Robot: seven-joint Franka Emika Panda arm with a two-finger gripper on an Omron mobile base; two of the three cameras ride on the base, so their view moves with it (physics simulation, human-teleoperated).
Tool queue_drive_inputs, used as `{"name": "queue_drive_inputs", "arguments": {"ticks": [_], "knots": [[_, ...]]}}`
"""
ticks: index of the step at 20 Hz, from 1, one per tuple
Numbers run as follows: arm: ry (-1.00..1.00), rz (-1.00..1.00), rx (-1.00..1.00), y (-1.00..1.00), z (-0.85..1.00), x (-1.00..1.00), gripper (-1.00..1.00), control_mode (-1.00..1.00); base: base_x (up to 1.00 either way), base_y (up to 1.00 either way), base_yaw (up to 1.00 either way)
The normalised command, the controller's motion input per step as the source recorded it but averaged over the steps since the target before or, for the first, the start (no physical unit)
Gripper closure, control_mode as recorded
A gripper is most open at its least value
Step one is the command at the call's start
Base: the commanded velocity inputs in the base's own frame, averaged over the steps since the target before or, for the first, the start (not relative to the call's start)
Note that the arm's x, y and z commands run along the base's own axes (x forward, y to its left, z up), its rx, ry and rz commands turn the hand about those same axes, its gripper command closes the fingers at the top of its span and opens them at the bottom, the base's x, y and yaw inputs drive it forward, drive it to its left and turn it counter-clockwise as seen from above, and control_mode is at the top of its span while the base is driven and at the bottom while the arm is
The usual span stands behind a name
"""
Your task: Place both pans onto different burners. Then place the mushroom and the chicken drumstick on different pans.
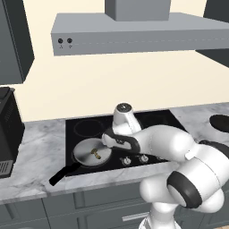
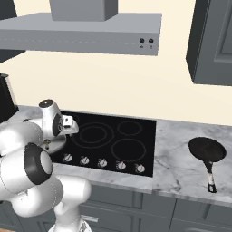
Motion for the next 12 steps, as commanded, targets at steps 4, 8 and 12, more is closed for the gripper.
{"name": "queue_drive_inputs", "arguments": {"ticks": [4, 8, 12], "knots": [[0.00, 0.04, -0.03, -0.69, 0.01, 0.00, -1.00, -1.00, 0.00, 0.00, 0.00], [0.00, 0.01, 0.01, -0.81, -0.05, 0.00, -1.00, -1.00, 0.00, 0.00, 0.00], [0.00, 0.00, 0.09, -0.89, 0.00, 0.00, -1.00, -1.00, 0.00, 0.00, 0.00]]}}
